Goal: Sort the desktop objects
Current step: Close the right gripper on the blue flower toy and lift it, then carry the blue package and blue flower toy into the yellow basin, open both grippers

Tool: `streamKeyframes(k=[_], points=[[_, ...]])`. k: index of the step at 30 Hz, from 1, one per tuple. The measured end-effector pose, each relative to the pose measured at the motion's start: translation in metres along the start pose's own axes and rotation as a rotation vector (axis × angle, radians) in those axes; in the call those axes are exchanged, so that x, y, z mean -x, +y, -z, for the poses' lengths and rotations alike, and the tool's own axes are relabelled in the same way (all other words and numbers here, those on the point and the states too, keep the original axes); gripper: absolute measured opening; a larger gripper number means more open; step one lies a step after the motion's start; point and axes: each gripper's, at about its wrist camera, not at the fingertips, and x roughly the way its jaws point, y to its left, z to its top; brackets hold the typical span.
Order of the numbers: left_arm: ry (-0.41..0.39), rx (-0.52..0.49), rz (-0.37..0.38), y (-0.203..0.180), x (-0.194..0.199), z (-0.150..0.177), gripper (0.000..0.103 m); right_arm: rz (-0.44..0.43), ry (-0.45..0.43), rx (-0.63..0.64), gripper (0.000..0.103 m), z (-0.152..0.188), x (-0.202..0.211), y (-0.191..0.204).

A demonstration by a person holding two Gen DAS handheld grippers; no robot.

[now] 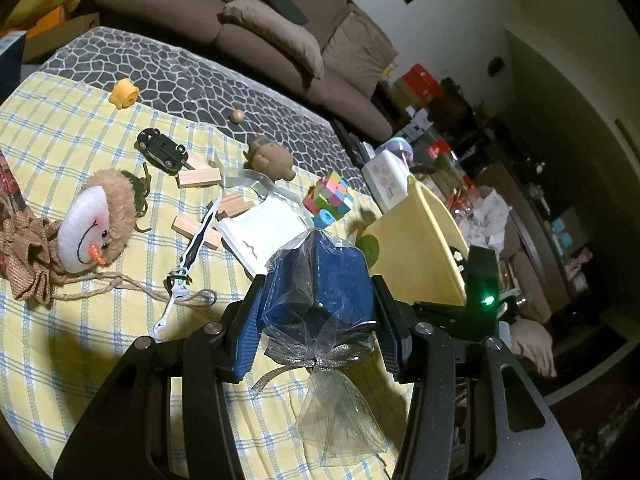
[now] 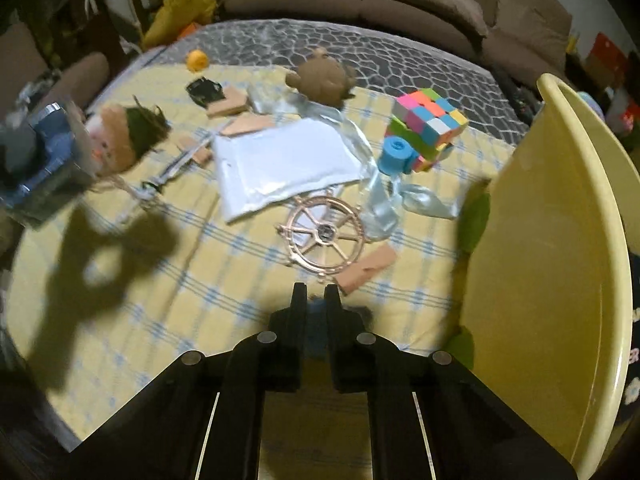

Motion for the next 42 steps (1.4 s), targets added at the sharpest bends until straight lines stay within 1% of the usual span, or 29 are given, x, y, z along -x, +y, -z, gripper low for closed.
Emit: streamKeyframes(k=[1, 2, 3, 4, 6, 10, 13, 15, 16, 17, 20, 24, 28, 30, 34, 38, 42], points=[[0.0, 0.0, 0.0, 0.0, 0.0, 0.0, 0.047, 0.037, 0.003, 0.002, 0.022, 0.0, -0.001, 0.002], [0.002, 0.001, -0.001, 0.0, 0.0, 0.0, 0.047, 0.062, 0.006, 0.008, 0.048, 0.0, -0.003, 0.001], [0.004, 0.0, -0.001, 0.0, -0.001, 0.0, 0.047, 0.085, 0.008, 0.017, 0.062, 0.001, -0.005, 0.001], [0.005, 0.0, -0.002, 0.0, -0.001, 0.0, 0.047, 0.117, 0.011, 0.03, 0.078, 0.003, -0.007, 0.002], [0.006, 0.001, -0.002, 0.0, -0.001, 0.0, 0.047, 0.14, 0.037, 0.046, 0.078, 0.006, -0.016, 0.003], [0.009, -0.003, -0.002, -0.001, -0.003, -0.001, 0.047, 0.134, 0.096, 0.037, 0.078, 0.014, -0.035, 0.001], [0.013, -0.004, -0.002, -0.002, -0.004, 0.001, 0.047, 0.124, 0.109, 0.01, 0.078, 0.016, -0.044, -0.002], [0.014, -0.005, -0.003, -0.002, -0.005, 0.001, 0.047, 0.103, 0.105, -0.009, 0.069, 0.016, -0.045, -0.005], [0.014, -0.005, -0.002, -0.002, -0.005, 0.001, 0.047, 0.101, 0.106, -0.013, 0.05, 0.016, -0.045, -0.006], [0.014, -0.005, -0.002, -0.002, -0.005, 0.001, 0.047, 0.098, 0.106, -0.012, 0.048, 0.016, -0.045, -0.007], [0.015, -0.004, -0.001, -0.002, -0.005, 0.001, 0.047, 0.074, 0.101, -0.011, 0.048, 0.017, -0.044, -0.008], [0.016, -0.007, 0.002, -0.004, -0.006, 0.002, 0.047, 0.01, 0.046, -0.007, 0.048, 0.009, -0.03, 0.001], [0.017, -0.012, 0.014, -0.005, -0.006, 0.003, 0.047, -0.031, -0.044, -0.012, 0.048, 0.001, -0.003, 0.007], [0.02, -0.003, 0.03, -0.004, -0.007, 0.003, 0.047, -0.041, -0.086, -0.015, 0.048, -0.004, 0.011, 0.008], [0.024, 0.027, 0.06, 0.001, -0.009, 0.004, 0.047, -0.055, -0.144, -0.031, 0.048, -0.017, 0.032, 0.008], [0.025, 0.031, 0.061, 0.0, -0.01, 0.004, 0.047, -0.067, -0.193, -0.047, 0.048, -0.021, 0.052, 0.002], [0.035, 0.01, 0.062, -0.012, -0.013, 0.002, 0.047, -0.066, -0.237, -0.065, 0.048, -0.024, 0.071, -0.009]])
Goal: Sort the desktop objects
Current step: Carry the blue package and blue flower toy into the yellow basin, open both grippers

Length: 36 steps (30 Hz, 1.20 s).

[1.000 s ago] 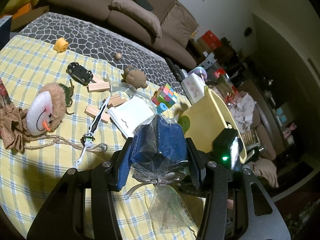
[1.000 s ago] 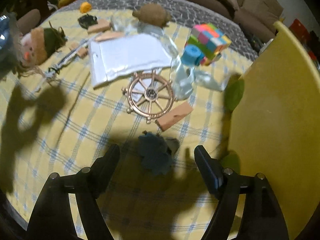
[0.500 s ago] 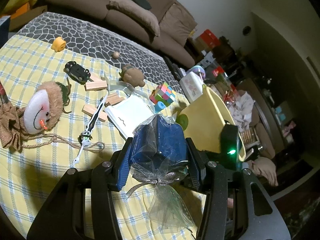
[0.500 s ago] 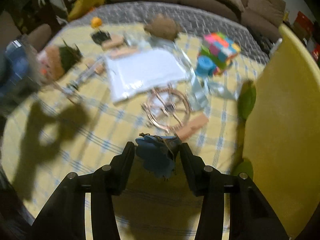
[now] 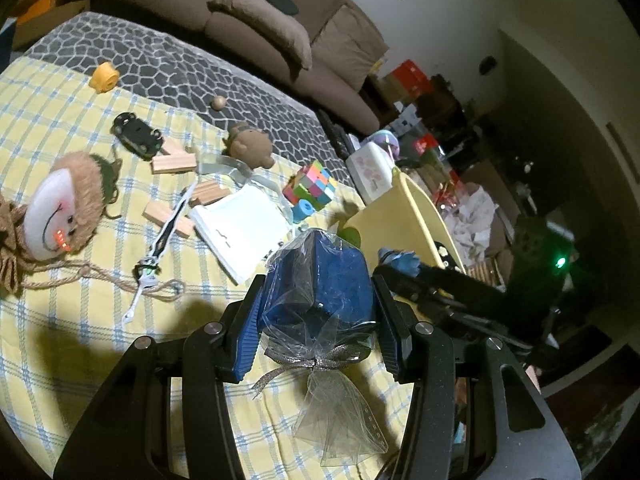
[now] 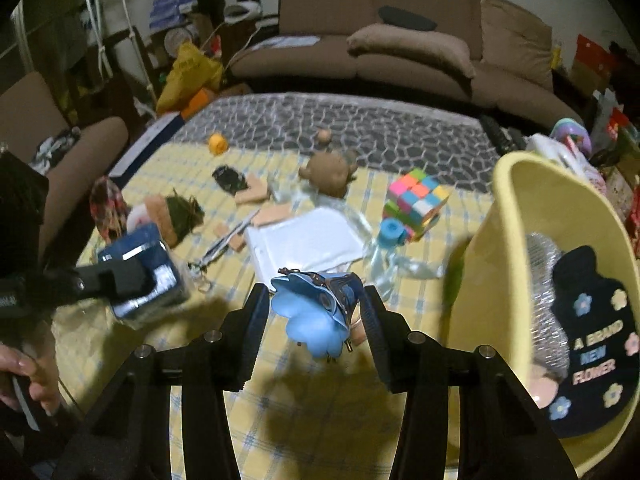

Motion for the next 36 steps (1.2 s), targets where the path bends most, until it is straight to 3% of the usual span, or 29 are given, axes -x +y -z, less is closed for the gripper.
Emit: streamKeyframes(k=[11, 18, 23, 26, 36], points=[[0.041, -0.134, 0.017, -0.083, -0.029, -0.031, 0.047, 0.091, -0.116, -0.165, 0.048, -0.008, 0.058, -0.082], [0.122, -0.261, 0.016, -0.159, -0.09, -0.051, 0.047, 0.192, -0.103, -0.221, 0.047, 0.003, 0.068, -0.124], [0.173, -0.303, 0.015, -0.195, -0.135, -0.059, 0.047, 0.218, -0.083, -0.22, 0.038, 0.002, 0.068, -0.141], [0.208, -0.321, -0.012, -0.21, -0.168, -0.064, 0.047, 0.223, -0.063, -0.22, 0.026, -0.003, 0.062, -0.153], [0.29, -0.46, -0.203, -0.229, -0.241, -0.067, 0.047, 0.218, -0.089, -0.35, 0.03, 0.009, 0.07, -0.194]])
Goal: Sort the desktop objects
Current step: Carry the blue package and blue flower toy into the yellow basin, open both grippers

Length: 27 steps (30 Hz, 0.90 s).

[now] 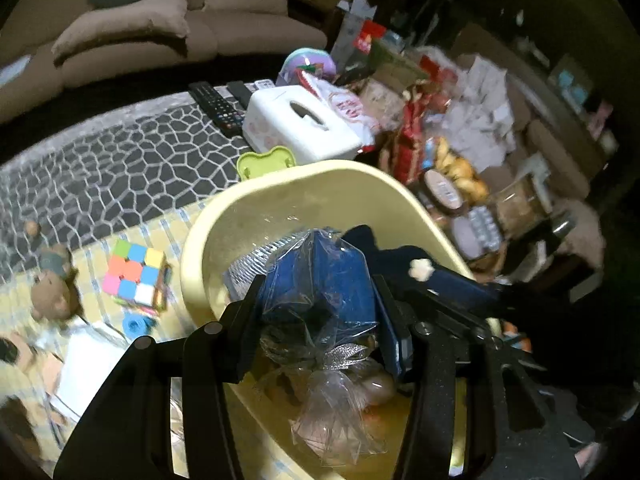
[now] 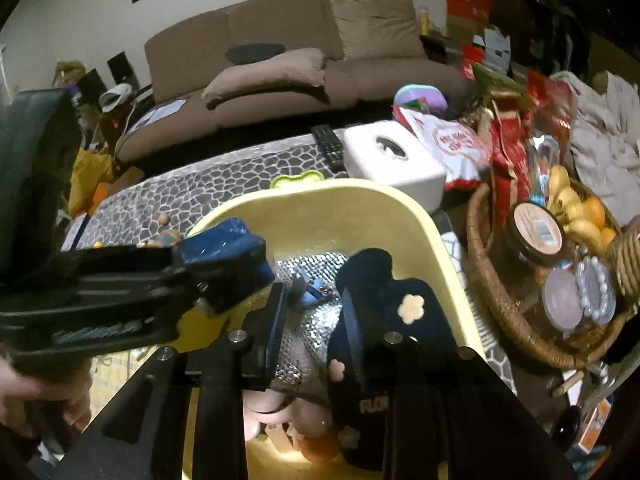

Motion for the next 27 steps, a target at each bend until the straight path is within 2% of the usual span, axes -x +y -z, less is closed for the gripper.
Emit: streamKeyframes(k=[4, 6, 11, 13, 17, 19, 21, 25, 27], points=[[0.012, -0.019, -0.062, -0.003, -0.013, -0.006, 0.047, -0.006, -0.014, -0.013, 0.037, 0.001, 0.006, -0.004], [0.002, -0.021, -0.105, -0.004, -0.016, -0.011, 0.058, -0.006, -0.017, -0.013, 0.039, 0.001, 0.007, -0.004], [-0.023, -0.012, -0.129, -0.003, -0.014, -0.016, 0.063, -0.004, -0.011, -0.007, 0.04, 0.002, 0.007, -0.005], [-0.036, -0.019, -0.127, -0.004, -0.006, -0.014, 0.066, -0.004, -0.012, -0.004, 0.042, 0.003, 0.007, -0.004], [-0.06, -0.035, -0.131, -0.004, 0.013, -0.008, 0.074, -0.004, -0.012, 0.009, 0.055, 0.003, 0.007, 0.001], [-0.068, -0.041, -0.133, -0.002, 0.025, -0.003, 0.077, -0.004, -0.013, 0.015, 0.059, 0.004, 0.007, 0.005], [-0.078, -0.047, -0.133, 0.004, 0.041, 0.007, 0.083, -0.004, -0.016, 0.019, 0.065, 0.005, 0.007, 0.008], [-0.109, -0.055, -0.157, 0.016, 0.07, 0.028, 0.089, -0.012, -0.028, 0.032, 0.077, 0.004, 0.009, 0.019], [-0.124, -0.037, -0.171, 0.031, 0.087, 0.045, 0.094, -0.017, -0.029, 0.048, 0.078, 0.004, 0.009, 0.028]])
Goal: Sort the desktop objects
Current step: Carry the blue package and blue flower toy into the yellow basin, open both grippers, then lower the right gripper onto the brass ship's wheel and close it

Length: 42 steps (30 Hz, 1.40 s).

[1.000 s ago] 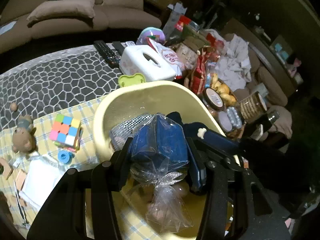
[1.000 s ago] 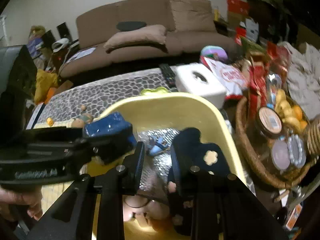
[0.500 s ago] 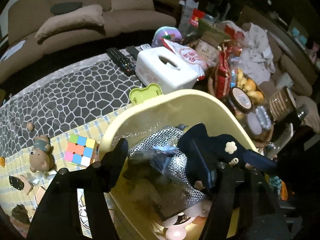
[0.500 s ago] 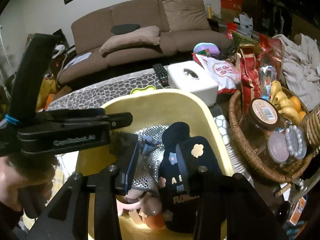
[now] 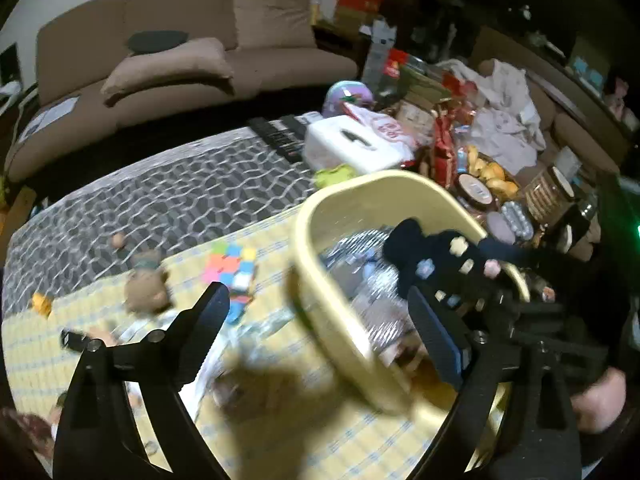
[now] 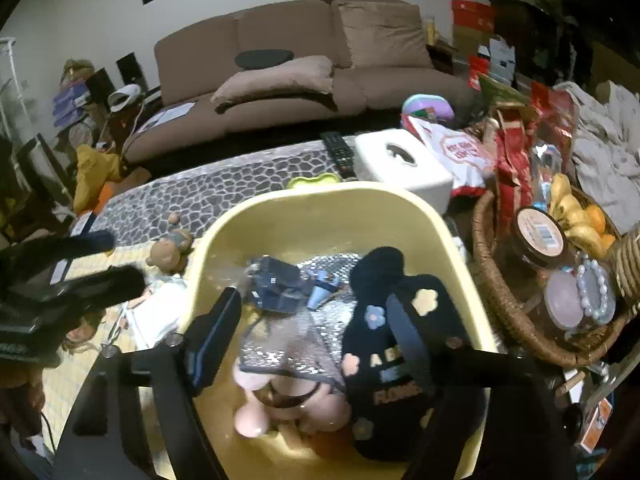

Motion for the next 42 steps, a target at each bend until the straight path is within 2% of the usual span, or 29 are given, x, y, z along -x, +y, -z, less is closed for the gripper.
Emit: streamKeyframes(k=[5, 6, 12, 17, 23, 30, 38, 42], points=[[-0.01, 0.085, -0.027, 0.045, 0.028, 0.039, 0.098, -0.013, -0.006, 0.049, 0.083, -0.001, 0.001, 0.028], [-0.011, 0.104, -0.03, 0.054, 0.032, 0.045, 0.103, -0.018, -0.008, 0.058, 0.083, -0.001, 0.001, 0.034], [-0.019, 0.202, -0.059, 0.105, 0.056, 0.091, 0.103, -0.063, -0.023, 0.109, 0.088, -0.002, 0.001, 0.071], [-0.016, 0.261, -0.074, 0.133, 0.063, 0.124, 0.103, -0.128, -0.015, 0.159, 0.092, 0.001, -0.004, 0.108], [0.013, 0.285, -0.109, 0.159, 0.061, 0.16, 0.103, -0.148, 0.025, 0.223, 0.093, 0.01, -0.02, 0.145], [0.037, 0.297, -0.143, 0.181, 0.055, 0.186, 0.103, -0.178, 0.077, 0.241, 0.093, 0.02, -0.04, 0.171], [0.054, 0.304, -0.113, 0.191, 0.041, 0.193, 0.103, -0.231, 0.145, 0.204, 0.094, 0.027, -0.063, 0.184], [0.071, 0.292, -0.085, 0.187, 0.028, 0.193, 0.103, -0.215, 0.195, 0.213, 0.094, 0.036, -0.082, 0.185]])
